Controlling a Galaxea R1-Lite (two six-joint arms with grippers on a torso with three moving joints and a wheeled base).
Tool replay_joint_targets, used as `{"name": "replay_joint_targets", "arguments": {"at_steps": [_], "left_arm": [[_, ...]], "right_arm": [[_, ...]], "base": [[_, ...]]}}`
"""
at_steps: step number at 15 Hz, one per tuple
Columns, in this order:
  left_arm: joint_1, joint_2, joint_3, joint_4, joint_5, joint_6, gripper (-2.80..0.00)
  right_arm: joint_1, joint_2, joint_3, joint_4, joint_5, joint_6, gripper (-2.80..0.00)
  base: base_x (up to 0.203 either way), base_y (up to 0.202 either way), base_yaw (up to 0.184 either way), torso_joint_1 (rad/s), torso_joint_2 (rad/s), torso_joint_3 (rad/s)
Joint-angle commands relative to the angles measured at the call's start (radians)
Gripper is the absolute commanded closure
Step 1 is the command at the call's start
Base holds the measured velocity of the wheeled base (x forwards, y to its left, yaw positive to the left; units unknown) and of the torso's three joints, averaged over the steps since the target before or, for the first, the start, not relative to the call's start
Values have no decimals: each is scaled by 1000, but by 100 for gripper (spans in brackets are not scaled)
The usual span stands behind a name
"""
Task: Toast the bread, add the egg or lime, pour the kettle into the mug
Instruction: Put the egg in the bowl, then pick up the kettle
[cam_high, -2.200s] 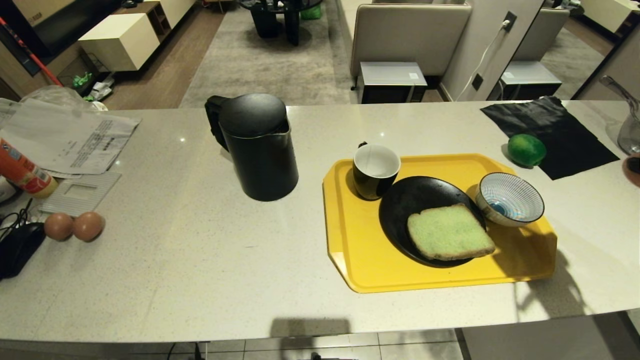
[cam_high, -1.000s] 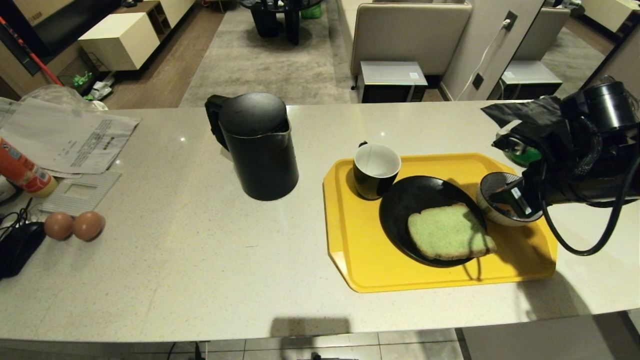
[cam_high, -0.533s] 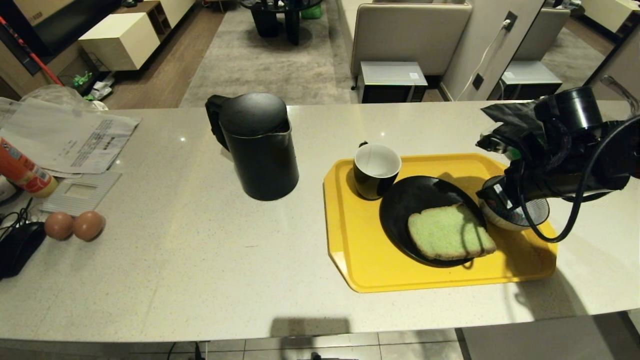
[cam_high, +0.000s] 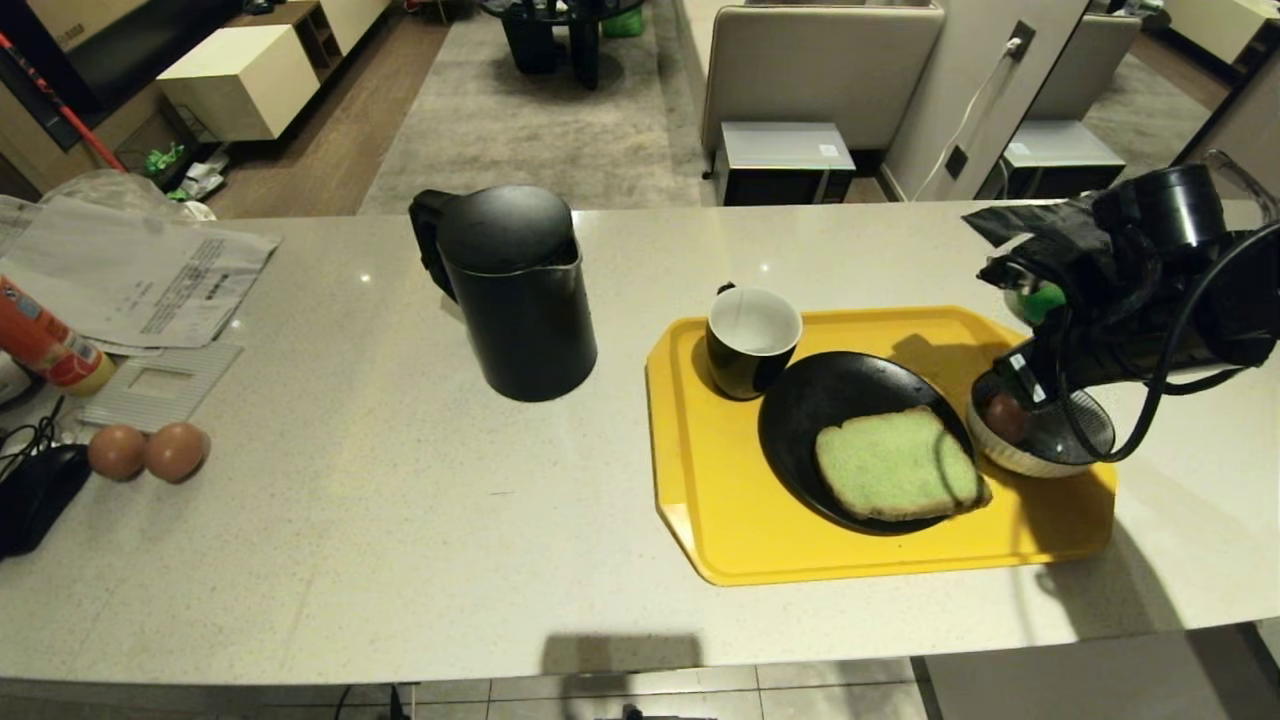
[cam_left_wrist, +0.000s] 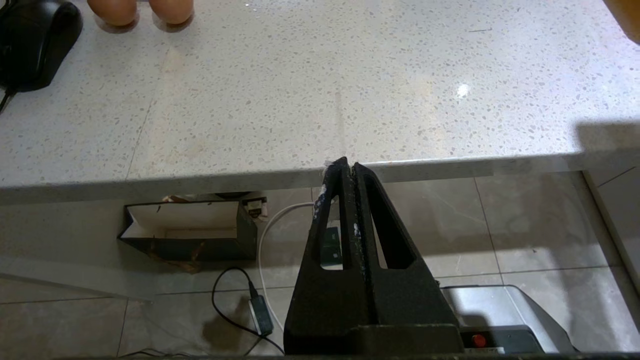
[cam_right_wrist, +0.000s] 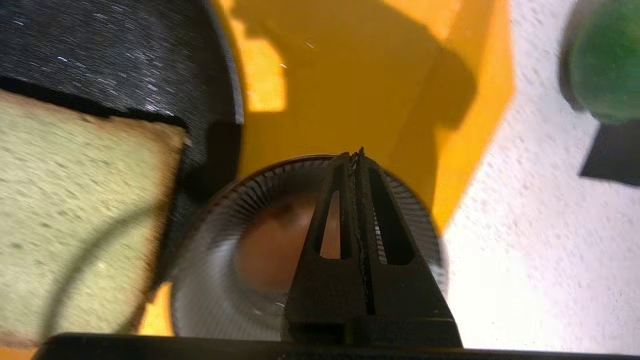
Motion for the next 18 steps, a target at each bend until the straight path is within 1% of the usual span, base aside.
{"name": "replay_joint_targets", "arguments": {"at_steps": [1, 10, 13, 15, 16, 18], "left_arm": [[1, 1, 0, 0, 0, 0, 0], [1, 1, 0, 0, 0, 0, 0], [1, 1, 0, 0, 0, 0, 0], [1, 1, 0, 0, 0, 0, 0], [1, 1, 0, 0, 0, 0, 0], [1, 1, 0, 0, 0, 0, 0]], "right_arm": [[-5, -36, 0, 2, 10, -1, 0], [-5, -193, 41, 5, 33, 8, 0], [-5, -301, 61, 4, 61, 45, 0], [-5, -390, 81, 4, 81, 102, 0], [-5, -436, 94, 3, 111, 129, 0], [-5, -541, 112, 3, 245, 230, 0]], "base": [[0, 0, 0, 0, 0, 0], [0, 0, 0, 0, 0, 0], [0, 0, 0, 0, 0, 0], [0, 0, 0, 0, 0, 0], [0, 0, 0, 0, 0, 0], [0, 0, 0, 0, 0, 0]]}}
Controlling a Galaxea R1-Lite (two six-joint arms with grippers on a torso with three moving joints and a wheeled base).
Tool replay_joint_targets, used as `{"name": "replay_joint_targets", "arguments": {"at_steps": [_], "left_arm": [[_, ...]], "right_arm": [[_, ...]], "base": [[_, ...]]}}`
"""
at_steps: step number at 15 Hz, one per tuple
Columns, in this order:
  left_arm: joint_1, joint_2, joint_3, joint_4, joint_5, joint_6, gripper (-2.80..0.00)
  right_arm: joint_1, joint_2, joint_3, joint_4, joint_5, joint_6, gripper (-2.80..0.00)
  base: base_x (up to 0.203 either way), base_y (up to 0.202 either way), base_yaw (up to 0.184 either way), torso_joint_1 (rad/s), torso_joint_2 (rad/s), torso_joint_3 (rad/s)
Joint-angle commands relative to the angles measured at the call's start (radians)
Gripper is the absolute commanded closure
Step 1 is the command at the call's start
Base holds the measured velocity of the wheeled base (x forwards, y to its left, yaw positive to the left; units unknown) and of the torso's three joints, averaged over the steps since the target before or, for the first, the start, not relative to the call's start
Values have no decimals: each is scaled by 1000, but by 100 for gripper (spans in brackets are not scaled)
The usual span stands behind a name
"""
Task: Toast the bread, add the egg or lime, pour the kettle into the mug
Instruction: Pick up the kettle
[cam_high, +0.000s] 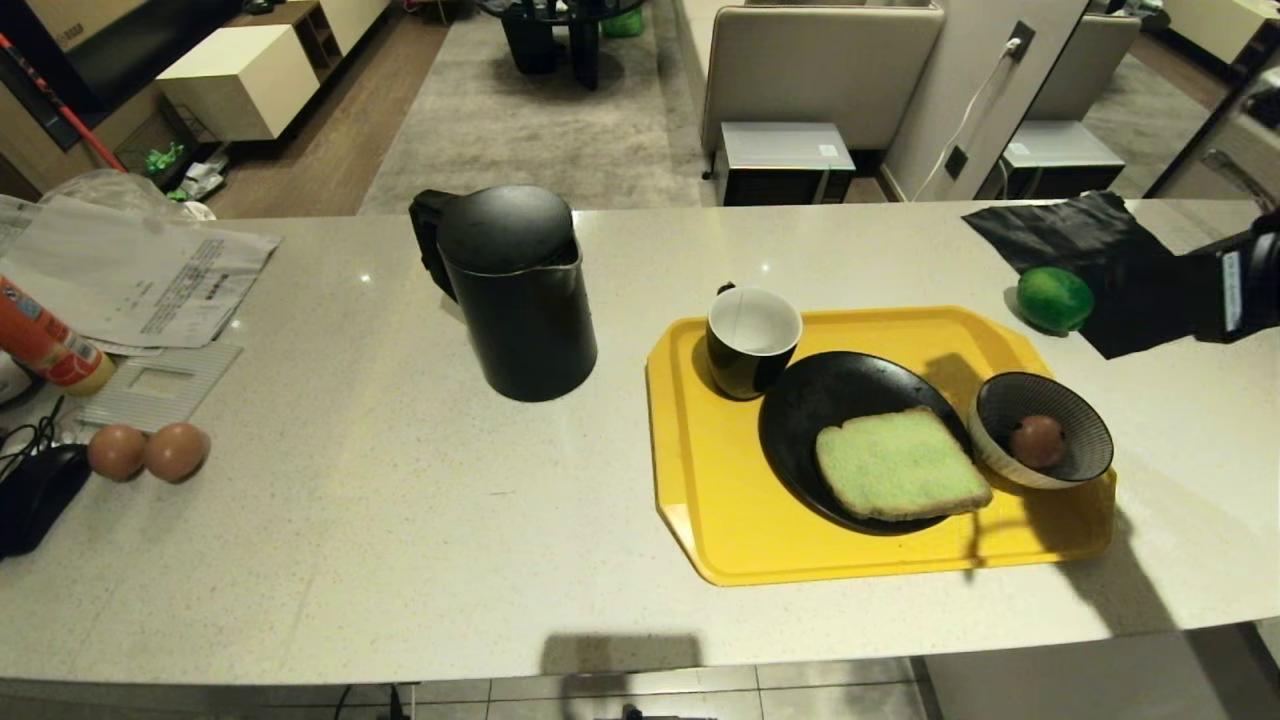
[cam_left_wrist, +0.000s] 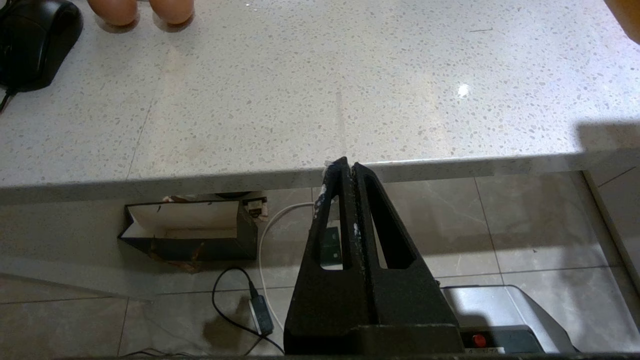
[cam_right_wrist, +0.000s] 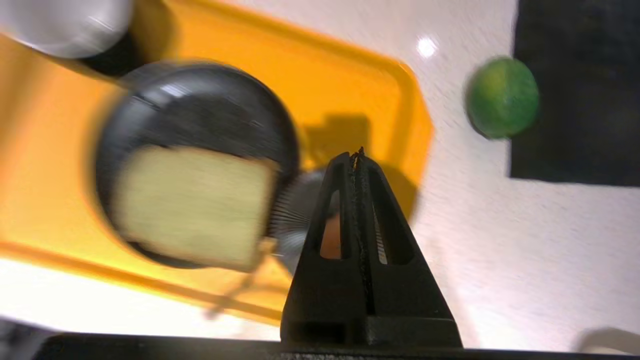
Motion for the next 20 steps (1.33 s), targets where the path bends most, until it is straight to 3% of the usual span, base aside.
{"name": "replay_joint_targets", "arguments": {"at_steps": [1, 4, 10, 13, 17, 20], "left_arm": [[0, 1, 0, 0, 1, 0, 0], [0, 1, 0, 0, 1, 0, 0], [0, 1, 0, 0, 1, 0, 0], [0, 1, 0, 0, 1, 0, 0], [0, 1, -1, 0, 1, 0, 0], [0, 1, 0, 0, 1, 0, 0]], "right_arm": [[1, -170, 17, 1, 158, 111, 0], [1, -282, 48, 3, 291, 210, 0], [1, -388, 119, 52, 285, 221, 0], [1, -460, 123, 86, 165, 216, 0], [1, -558, 159, 88, -113, 212, 0], [1, -689, 232, 87, -193, 212, 0]], "base": [[0, 0, 0, 0, 0, 0], [0, 0, 0, 0, 0, 0], [0, 0, 0, 0, 0, 0], [0, 0, 0, 0, 0, 0], [0, 0, 0, 0, 0, 0], [0, 0, 0, 0, 0, 0]]}}
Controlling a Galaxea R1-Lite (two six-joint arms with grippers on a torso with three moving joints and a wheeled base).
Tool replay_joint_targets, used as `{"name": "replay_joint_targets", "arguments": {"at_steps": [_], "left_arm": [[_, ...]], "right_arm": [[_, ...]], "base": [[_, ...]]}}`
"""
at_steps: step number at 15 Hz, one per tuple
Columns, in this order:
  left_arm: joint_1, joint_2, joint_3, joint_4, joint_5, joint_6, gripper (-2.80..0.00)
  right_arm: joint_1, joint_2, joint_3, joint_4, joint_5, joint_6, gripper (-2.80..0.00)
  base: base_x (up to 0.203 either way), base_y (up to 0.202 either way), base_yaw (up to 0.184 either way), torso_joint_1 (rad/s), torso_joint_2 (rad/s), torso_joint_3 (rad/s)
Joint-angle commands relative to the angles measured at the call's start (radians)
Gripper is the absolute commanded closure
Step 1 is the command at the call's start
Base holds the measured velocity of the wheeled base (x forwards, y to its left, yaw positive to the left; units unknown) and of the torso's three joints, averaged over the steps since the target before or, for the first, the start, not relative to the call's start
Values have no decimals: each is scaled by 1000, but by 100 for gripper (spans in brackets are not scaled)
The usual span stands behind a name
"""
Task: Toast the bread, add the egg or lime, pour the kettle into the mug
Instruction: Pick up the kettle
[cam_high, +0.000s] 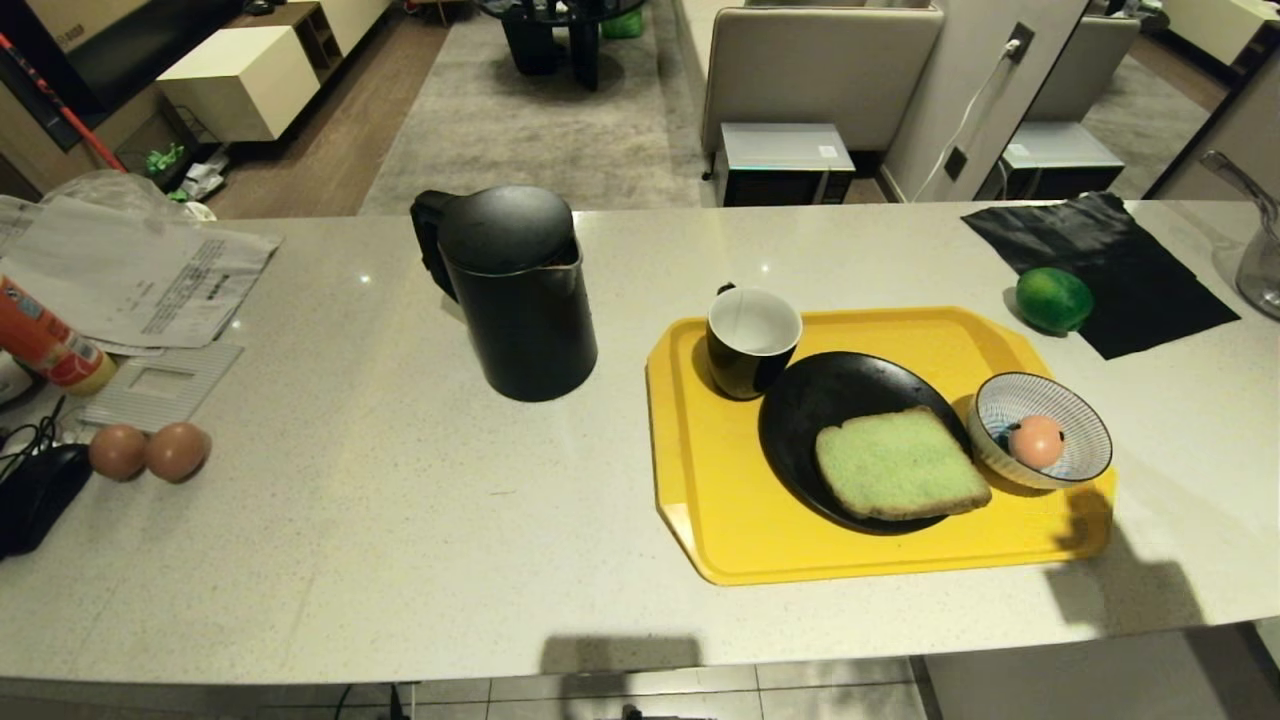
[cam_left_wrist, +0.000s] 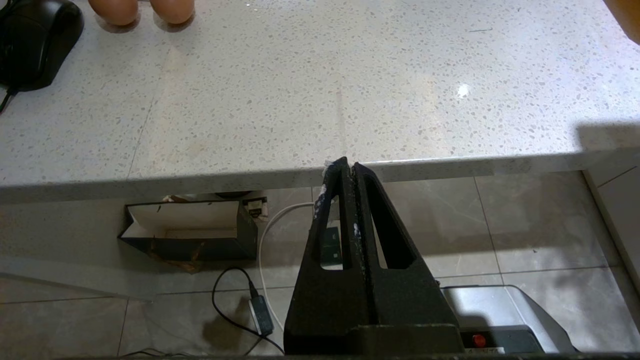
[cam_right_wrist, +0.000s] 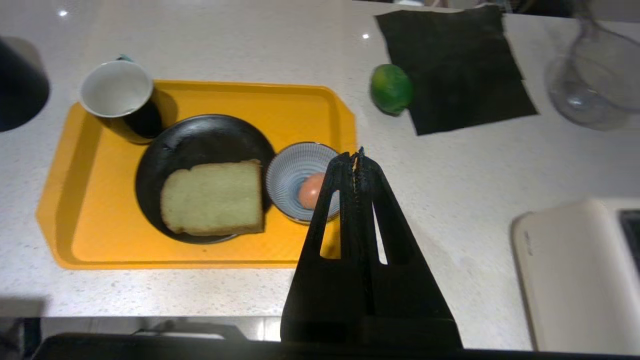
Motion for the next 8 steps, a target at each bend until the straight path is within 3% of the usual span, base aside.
{"name": "replay_joint_targets", "arguments": {"at_steps": [1, 3, 8], "left_arm": [[0, 1, 0, 0, 0, 0, 0], [0, 1, 0, 0, 0, 0, 0], [-1, 1, 0, 0, 0, 0, 0]], "right_arm": [[1, -138, 63, 2, -50, -2, 0], [2, -209, 135, 2, -141, -17, 0], [2, -403, 302, 0, -266, -59, 0]], "base": [[0, 0, 0, 0, 0, 0], [0, 0, 0, 0, 0, 0], [0, 0, 0, 0, 0, 0]]}}
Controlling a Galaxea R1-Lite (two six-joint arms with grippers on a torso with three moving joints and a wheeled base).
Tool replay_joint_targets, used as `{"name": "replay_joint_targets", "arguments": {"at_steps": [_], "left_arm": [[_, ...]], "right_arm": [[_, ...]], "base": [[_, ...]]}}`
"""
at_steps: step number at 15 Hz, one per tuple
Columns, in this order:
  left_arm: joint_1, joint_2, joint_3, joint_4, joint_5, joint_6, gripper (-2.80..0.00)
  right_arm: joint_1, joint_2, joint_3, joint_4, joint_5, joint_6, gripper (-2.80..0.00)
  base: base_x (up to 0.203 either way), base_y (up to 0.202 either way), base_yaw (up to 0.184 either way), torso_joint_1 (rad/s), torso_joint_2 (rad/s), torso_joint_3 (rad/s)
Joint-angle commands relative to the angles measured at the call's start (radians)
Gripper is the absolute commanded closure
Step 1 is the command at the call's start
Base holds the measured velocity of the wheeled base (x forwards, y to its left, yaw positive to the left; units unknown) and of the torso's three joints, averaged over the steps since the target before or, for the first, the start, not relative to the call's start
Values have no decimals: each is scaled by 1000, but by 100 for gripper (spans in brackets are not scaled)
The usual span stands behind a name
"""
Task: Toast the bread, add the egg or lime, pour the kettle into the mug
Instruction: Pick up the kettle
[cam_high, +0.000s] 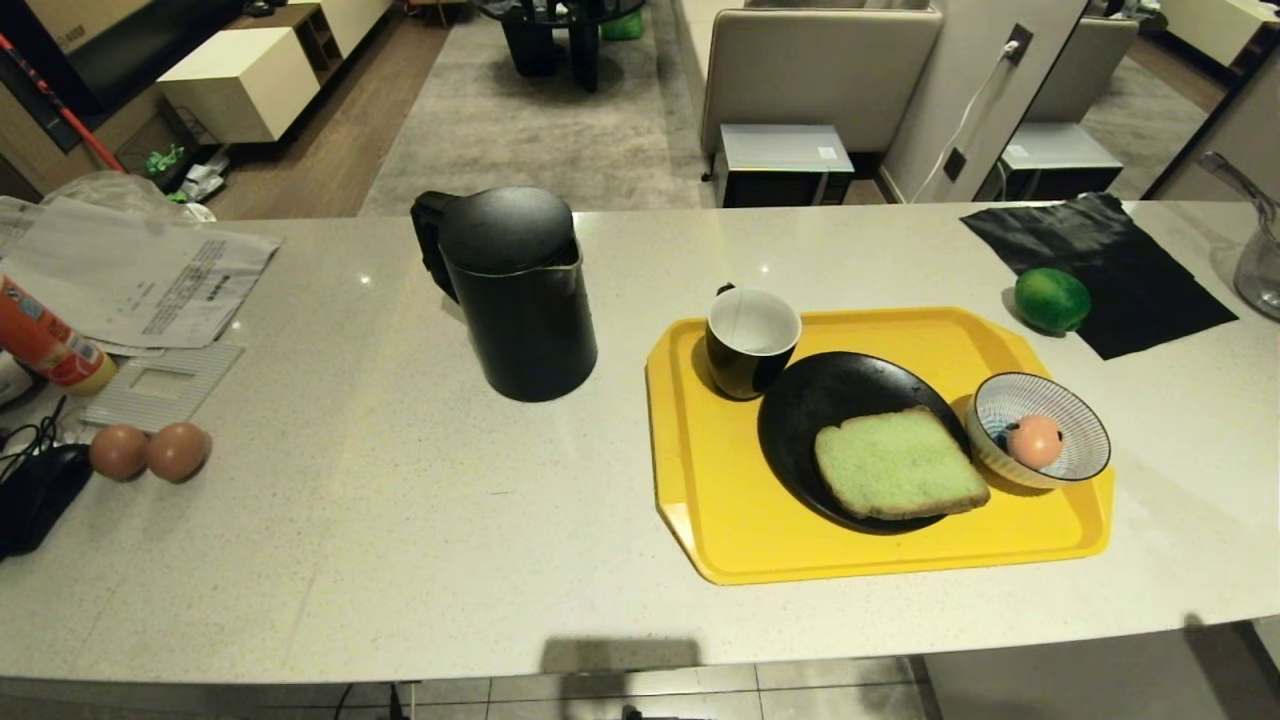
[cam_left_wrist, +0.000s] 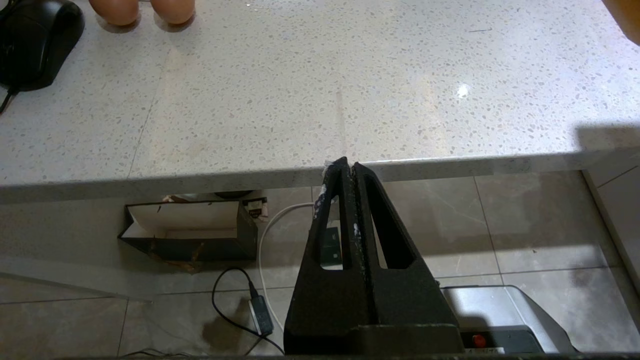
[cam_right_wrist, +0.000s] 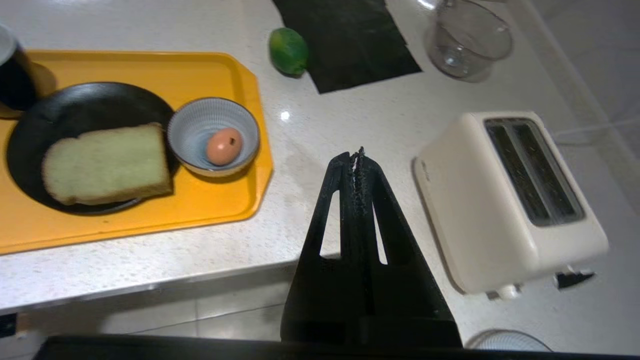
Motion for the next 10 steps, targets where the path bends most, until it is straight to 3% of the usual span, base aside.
{"name": "replay_joint_targets", "arguments": {"at_steps": [1, 4, 6, 10], "left_arm": [[0, 1, 0, 0, 0, 0, 0], [0, 1, 0, 0, 0, 0, 0], [0, 1, 0, 0, 0, 0, 0], [0, 1, 0, 0, 0, 0, 0]], "right_arm": [[0, -136, 85, 3, -25, -3, 0], [-3, -240, 227, 3, -21, 29, 0], [-14, -274, 272, 6, 57, 133, 0], [-42, -424, 403, 23, 164, 143, 0]], "base": [[0, 0, 0, 0, 0, 0], [0, 0, 0, 0, 0, 0], [0, 0, 0, 0, 0, 0], [0, 0, 0, 0, 0, 0]]}}
